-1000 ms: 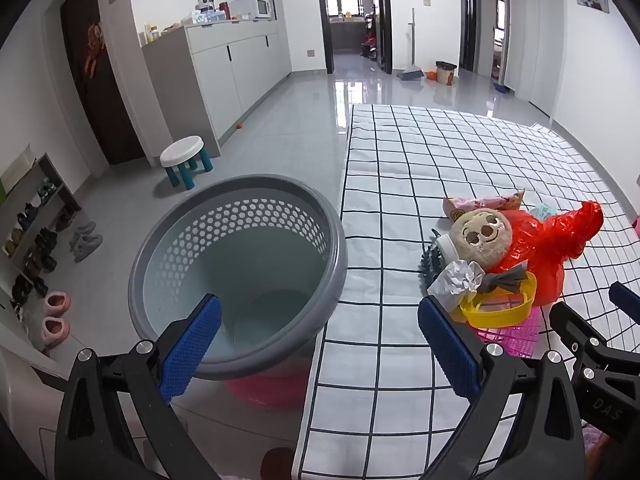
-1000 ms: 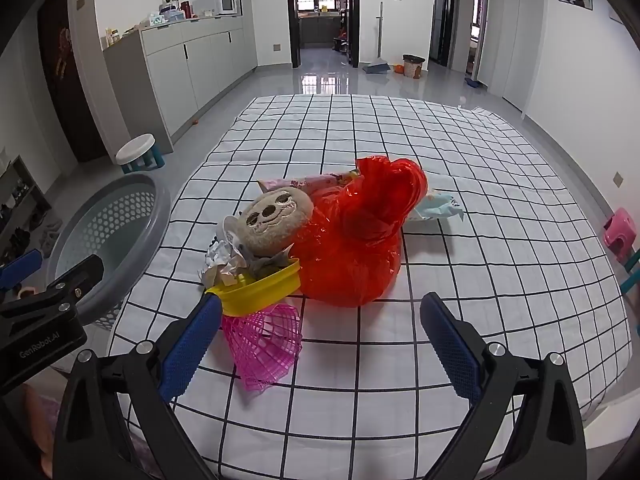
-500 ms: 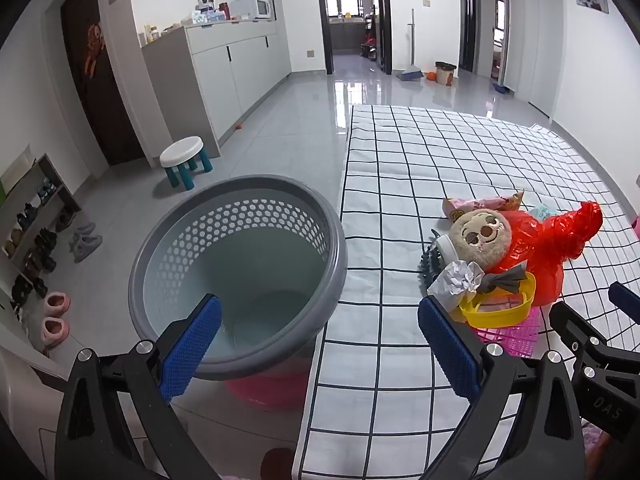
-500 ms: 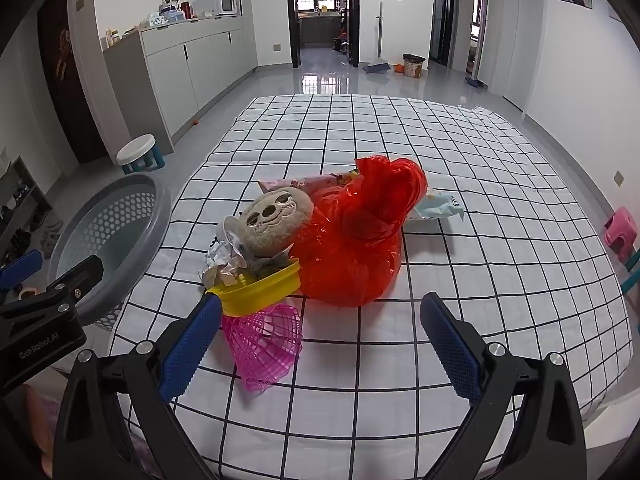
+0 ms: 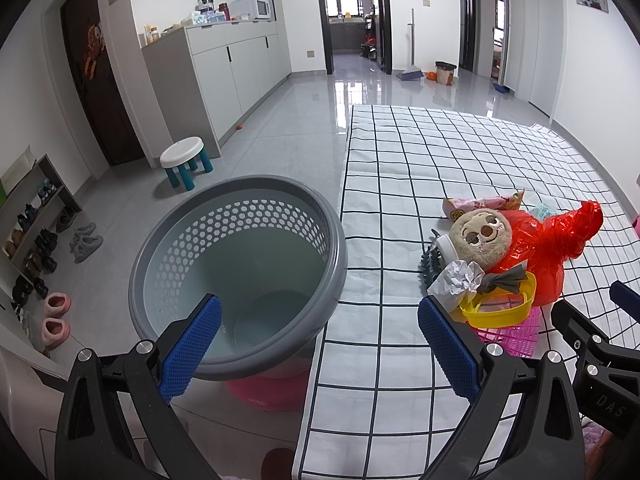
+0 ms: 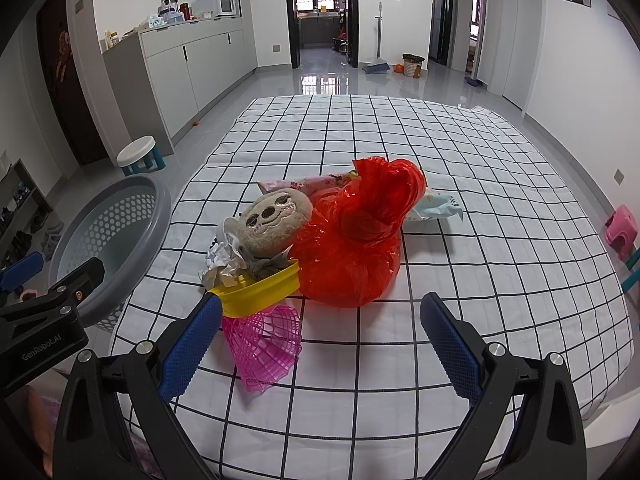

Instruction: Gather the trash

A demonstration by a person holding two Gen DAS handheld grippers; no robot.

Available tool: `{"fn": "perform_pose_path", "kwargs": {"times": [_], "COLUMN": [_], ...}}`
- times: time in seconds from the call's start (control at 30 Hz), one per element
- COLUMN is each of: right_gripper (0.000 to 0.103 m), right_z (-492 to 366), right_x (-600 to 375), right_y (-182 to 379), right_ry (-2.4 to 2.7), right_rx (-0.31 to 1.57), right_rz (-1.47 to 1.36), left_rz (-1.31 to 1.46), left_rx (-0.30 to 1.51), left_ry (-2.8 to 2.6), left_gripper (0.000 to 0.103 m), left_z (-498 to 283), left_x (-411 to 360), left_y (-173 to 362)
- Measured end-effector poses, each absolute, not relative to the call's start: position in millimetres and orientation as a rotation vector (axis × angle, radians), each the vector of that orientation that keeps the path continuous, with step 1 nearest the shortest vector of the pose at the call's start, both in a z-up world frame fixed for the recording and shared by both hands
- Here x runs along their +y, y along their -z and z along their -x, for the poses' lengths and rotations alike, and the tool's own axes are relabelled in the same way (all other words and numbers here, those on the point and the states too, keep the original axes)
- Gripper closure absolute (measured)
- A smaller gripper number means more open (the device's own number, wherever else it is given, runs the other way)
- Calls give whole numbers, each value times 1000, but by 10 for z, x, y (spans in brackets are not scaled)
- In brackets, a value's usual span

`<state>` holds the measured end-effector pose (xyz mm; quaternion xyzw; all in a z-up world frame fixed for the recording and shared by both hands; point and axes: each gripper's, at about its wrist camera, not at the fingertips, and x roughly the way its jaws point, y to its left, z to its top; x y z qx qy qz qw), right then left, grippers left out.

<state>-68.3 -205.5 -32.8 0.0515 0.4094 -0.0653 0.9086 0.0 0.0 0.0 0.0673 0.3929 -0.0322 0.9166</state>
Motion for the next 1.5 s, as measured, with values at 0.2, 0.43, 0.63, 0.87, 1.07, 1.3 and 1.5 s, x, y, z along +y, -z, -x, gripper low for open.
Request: {"fn": "perform_pose_path", "kwargs": {"times": [0.2, 0.43, 0.63, 0.87, 1.07, 1.3, 1.5], "right_gripper": [8, 8, 8, 8, 8, 8, 8], "right_z": [685, 688, 697, 684, 676, 678, 677], "right_x": [-2058, -2063, -2063, -2064, -2081, -2083, -2085], "right_y": [332, 327, 325, 321, 300, 308, 309], "right_ry": [134, 134, 134, 133, 133, 133, 132], "right_rx": [844, 843, 843, 842, 841, 840, 840], "right_rz": [-108, -109, -108, -111, -114, -115, -115], "left_rz": [-139, -139, -140, -140, -140, -140, -141], "left_rx": [808, 808, 807, 807, 807, 807, 807], "left_ry": [66, 66, 65, 65, 65, 65, 65], "left_gripper": [6, 6, 6, 6, 6, 6, 6], "left_z": [0, 1, 1, 1, 1, 1, 1], "left_x": [0, -1, -1, -1, -2, -2, -2], "left_y": [0, 0, 0, 0, 0, 0, 0]}}
